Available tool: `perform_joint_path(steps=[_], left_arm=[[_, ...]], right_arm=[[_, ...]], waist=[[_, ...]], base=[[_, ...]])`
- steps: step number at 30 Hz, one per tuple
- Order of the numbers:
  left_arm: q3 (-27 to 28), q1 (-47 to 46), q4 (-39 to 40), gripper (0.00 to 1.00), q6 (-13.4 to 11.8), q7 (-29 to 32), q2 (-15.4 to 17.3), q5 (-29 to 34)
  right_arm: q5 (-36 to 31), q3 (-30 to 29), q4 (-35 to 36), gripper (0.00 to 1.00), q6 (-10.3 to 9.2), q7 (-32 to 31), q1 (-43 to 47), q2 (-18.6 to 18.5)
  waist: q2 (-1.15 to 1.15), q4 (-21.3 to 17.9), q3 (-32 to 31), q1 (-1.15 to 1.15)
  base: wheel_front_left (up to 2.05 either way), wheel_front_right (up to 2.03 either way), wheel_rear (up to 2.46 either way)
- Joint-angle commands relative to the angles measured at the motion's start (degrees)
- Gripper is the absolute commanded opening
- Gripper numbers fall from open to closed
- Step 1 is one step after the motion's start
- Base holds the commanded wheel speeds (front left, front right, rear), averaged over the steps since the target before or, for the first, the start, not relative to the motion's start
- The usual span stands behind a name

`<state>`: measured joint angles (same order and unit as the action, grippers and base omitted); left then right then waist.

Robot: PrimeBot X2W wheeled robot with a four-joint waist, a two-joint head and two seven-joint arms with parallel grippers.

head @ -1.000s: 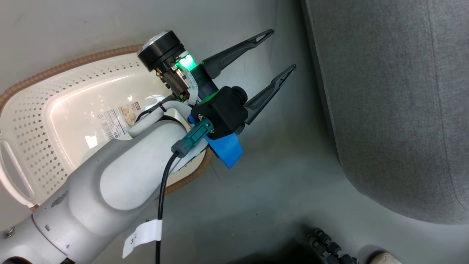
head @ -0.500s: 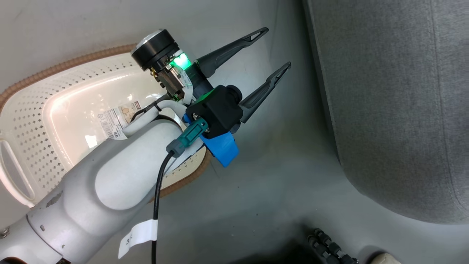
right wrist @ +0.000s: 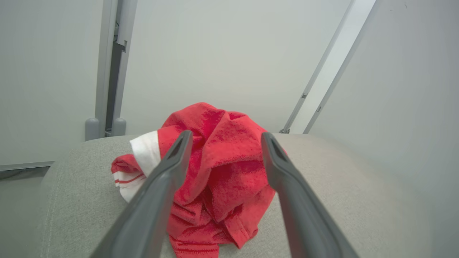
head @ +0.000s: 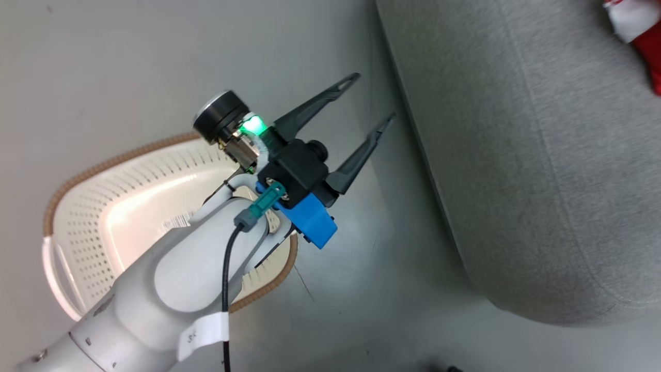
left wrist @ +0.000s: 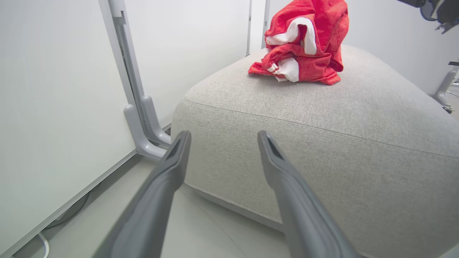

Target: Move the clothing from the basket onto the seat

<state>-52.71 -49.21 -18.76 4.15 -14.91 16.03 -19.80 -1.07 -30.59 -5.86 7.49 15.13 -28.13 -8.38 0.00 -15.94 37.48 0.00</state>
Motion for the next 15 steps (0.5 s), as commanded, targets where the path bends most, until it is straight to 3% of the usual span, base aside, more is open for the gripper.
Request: perform_joint_path(steps=[1, 10, 15], left_arm=[[0.8, 1.2, -0.4, 1.00, -0.5, -0.3, -0.2, -0.5], [13.4, 10.6, 2.0, 1.00, -4.8, -0.3, -1.2, -1.6], [21.4, 16.2, 3.6, 1.00, -5.5, -0.3, -2.1, -0.5]], right_arm=[[-0.1, 0.9, 0.7, 1.00, 0.01, 0.0, 1.5, 0.2], [-0.5, 11.7, 4.7, 1.00, 0.00, 0.0, 5.9, 1.2], [0.3, 17.6, 3.9, 1.00, 0.01, 0.0, 8.0, 1.7]], waist=[[0.00, 0.5, -5.0, 0.00], [0.00, 4.7, -14.6, 0.00], [0.00, 8.1, -19.2, 0.00]], base=[[0.00, 0.00, 0.00], [0.00, 0.00, 0.00], [0.00, 0.00, 0.00]])
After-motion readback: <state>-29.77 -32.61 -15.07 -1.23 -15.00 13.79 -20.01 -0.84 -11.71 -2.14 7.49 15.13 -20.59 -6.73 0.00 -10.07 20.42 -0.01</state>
